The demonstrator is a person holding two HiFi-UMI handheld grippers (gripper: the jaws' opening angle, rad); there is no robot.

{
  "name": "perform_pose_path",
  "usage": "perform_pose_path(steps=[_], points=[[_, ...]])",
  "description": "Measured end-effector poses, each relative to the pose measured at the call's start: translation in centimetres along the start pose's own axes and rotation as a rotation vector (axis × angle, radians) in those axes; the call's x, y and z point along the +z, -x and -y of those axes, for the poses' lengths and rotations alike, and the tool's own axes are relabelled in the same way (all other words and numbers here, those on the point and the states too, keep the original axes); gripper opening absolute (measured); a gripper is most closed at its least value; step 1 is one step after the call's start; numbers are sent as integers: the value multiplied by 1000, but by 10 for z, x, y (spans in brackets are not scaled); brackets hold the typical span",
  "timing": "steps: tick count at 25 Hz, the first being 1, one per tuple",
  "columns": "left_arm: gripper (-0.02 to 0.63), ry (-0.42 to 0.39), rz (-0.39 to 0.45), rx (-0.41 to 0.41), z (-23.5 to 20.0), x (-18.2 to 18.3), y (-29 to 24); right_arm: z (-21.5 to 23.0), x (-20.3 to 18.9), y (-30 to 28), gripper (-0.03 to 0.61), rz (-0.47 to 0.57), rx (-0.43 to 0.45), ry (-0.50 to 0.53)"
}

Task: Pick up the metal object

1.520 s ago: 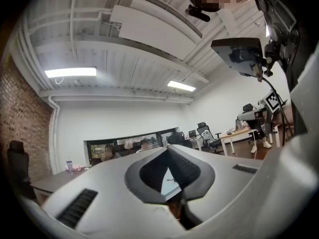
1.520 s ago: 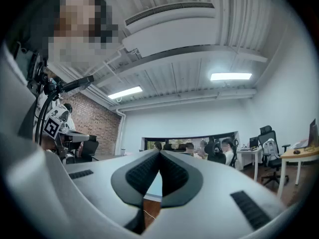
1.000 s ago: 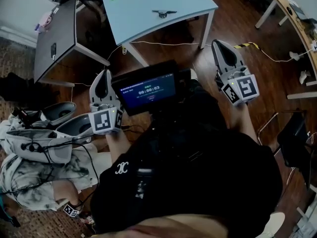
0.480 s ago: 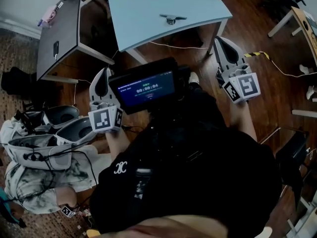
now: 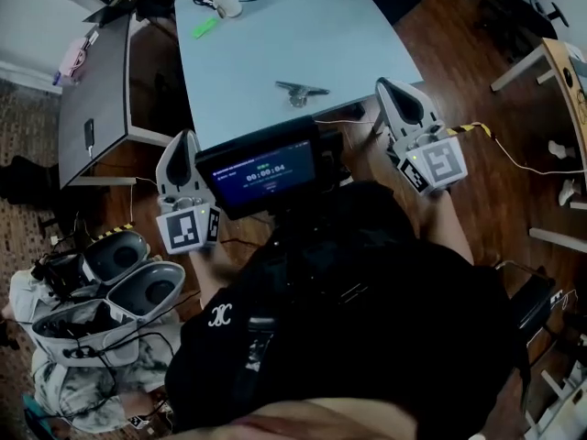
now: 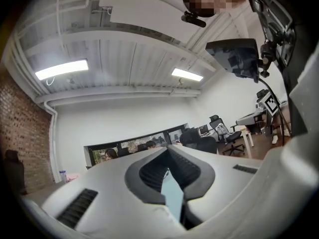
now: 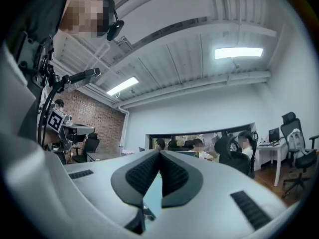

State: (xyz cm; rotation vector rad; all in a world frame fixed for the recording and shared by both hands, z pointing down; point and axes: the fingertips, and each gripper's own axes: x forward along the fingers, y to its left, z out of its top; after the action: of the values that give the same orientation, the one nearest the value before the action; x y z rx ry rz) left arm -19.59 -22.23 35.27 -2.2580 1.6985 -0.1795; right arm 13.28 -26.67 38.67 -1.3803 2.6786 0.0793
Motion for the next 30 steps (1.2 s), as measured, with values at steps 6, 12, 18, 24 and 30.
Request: perform_pose_path(steps=[6,12,18,24,30], points=[[9,-5,-13,67,1,2,-49,45,-3,-36,-20,-3,64,12],[9,20,-52,69,4,-7,-56,57,-20,-52,-20,-47,57,11],[9,15,-77,82,-31,-20,-49,46,-39,-84,-20,-91,52,45],[9,44,-115,104,-62,-34,-40,24,-85,-130,-20,-188,76,133],[9,37,-145,122,-72,-34,-20,-21,-147,-147,31,-341,197,225]])
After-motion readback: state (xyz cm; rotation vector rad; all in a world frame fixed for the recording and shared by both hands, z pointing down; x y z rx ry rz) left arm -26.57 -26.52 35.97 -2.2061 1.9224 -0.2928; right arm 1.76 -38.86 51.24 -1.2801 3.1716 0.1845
